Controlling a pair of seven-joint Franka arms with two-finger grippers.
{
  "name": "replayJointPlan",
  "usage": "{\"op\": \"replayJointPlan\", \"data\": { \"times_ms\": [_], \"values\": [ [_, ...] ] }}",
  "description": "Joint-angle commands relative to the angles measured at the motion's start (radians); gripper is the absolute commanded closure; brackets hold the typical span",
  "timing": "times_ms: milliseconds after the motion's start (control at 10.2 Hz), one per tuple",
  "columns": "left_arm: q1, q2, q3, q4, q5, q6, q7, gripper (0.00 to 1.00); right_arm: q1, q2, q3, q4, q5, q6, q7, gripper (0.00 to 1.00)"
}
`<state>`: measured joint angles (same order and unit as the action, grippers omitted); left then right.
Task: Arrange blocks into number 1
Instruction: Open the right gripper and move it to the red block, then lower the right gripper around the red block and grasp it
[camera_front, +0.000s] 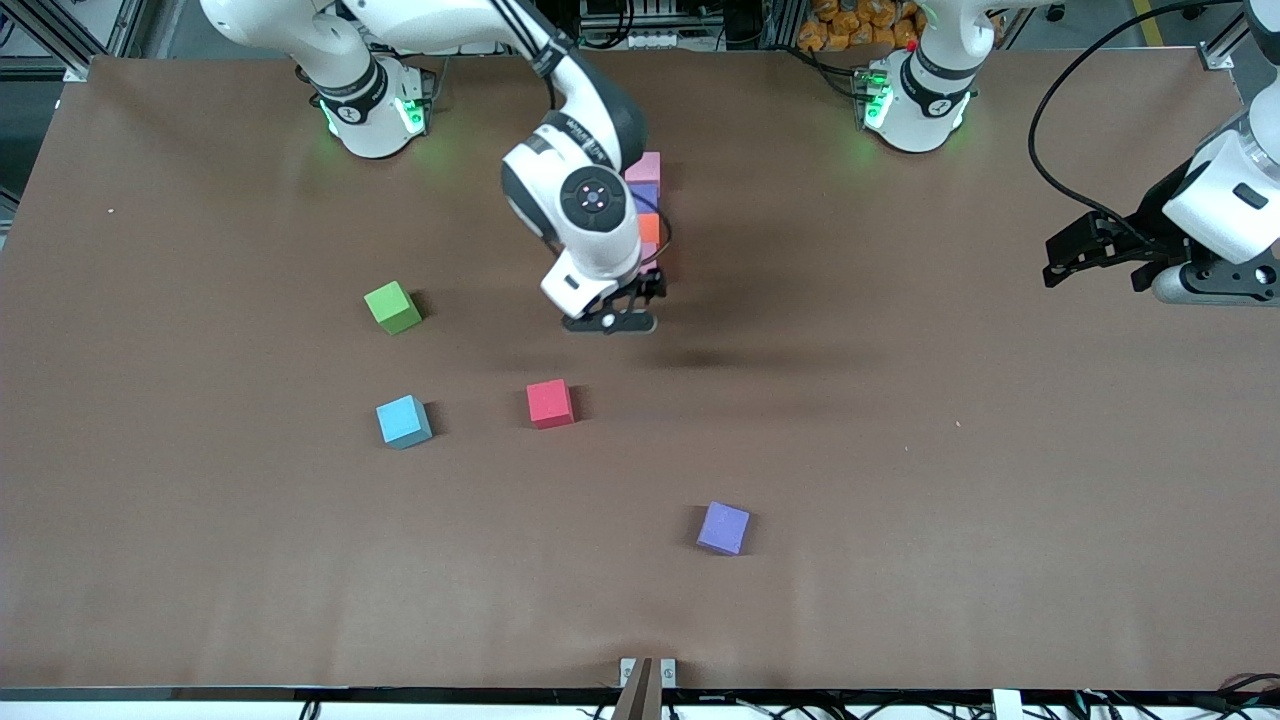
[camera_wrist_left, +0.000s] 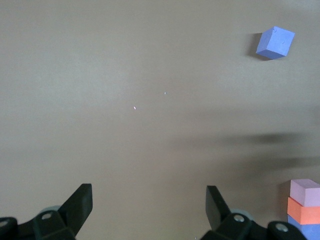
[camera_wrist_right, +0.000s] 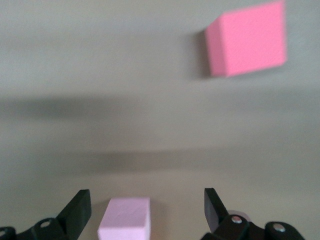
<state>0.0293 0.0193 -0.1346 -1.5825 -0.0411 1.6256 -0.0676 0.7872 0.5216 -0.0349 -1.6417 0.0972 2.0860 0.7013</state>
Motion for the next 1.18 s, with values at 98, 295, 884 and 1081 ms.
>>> {"op": "replayJointPlan", "data": {
  "times_ms": [98, 295, 884, 1081],
  "values": [
    [0.006, -0.012, -0.006, -0.001, -0.013, -0.006, 0.003, 0.00, -0.159, 0.000, -0.003, 0.003, -0.017, -0.023, -0.312, 0.00],
    [0.008, -0.010, -0.005, -0.001, -0.011, -0.006, 0.005, 0.00, -0.206, 0.032, -0.002, 0.006, -0.010, -0.008, -0.390, 0.00],
    [0.008, -0.009, -0.002, -0.002, -0.011, -0.006, 0.006, 0.00, -0.238, 0.193, -0.002, 0.131, -0.005, 0.081, -0.428, 0.00],
    [0.008, -0.009, -0.002, -0.002, -0.011, -0.006, 0.005, 0.00, -0.238, 0.221, 0.000, 0.134, 0.002, 0.103, -0.427, 0.00]
  ]
}}
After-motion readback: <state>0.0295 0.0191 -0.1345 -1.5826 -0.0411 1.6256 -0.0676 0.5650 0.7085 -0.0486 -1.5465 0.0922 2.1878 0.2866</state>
